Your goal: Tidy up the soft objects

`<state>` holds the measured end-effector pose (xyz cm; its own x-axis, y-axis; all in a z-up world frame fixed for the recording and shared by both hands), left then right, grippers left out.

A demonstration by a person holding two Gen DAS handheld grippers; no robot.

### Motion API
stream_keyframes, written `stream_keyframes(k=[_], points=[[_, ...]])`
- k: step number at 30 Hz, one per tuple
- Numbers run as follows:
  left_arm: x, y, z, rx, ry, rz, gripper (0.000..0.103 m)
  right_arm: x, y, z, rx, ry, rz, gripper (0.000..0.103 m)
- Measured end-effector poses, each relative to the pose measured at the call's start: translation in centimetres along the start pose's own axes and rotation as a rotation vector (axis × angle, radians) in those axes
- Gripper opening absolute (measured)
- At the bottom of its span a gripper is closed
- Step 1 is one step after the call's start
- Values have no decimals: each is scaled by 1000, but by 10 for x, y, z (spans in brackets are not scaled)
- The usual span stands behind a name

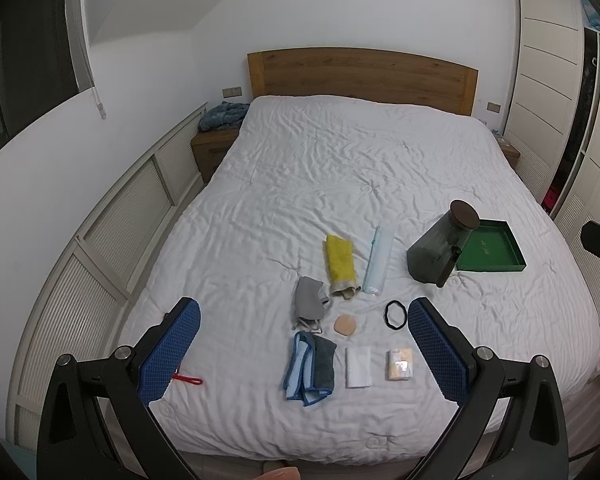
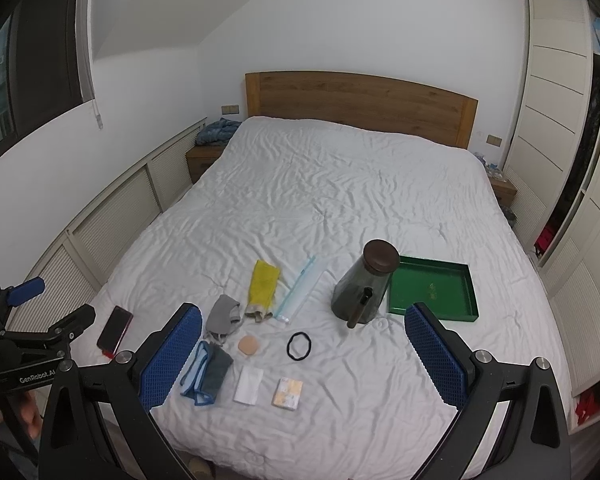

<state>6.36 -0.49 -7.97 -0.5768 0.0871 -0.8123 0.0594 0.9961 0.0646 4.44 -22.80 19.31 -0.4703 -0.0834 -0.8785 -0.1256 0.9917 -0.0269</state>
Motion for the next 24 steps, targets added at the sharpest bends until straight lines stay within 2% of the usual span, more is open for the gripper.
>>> stream_keyframes(k=[10,19,24], points=[[0,-5,4,-2,20,13,102,2,-8,9,-9,12,14,103],[-12,-35,18,1,35,39,102,3,-33,22,-22,9,23,103],[-18,-61,34,-13,64,56,102,7,-50,35,-62,12,-26,103]])
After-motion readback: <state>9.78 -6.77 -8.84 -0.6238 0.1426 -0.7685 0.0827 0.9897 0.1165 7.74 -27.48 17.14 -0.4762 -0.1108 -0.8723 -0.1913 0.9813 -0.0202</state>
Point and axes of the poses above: each gripper's, at about its wrist camera, not at the fingertips, and z roughly the way its jaws point, y to its left, x to its underside, the point moved 7 cm from there along z, roughly the way its jaws point, and after that the axes turned 9 degrees about -y, right-handed, at the moved point
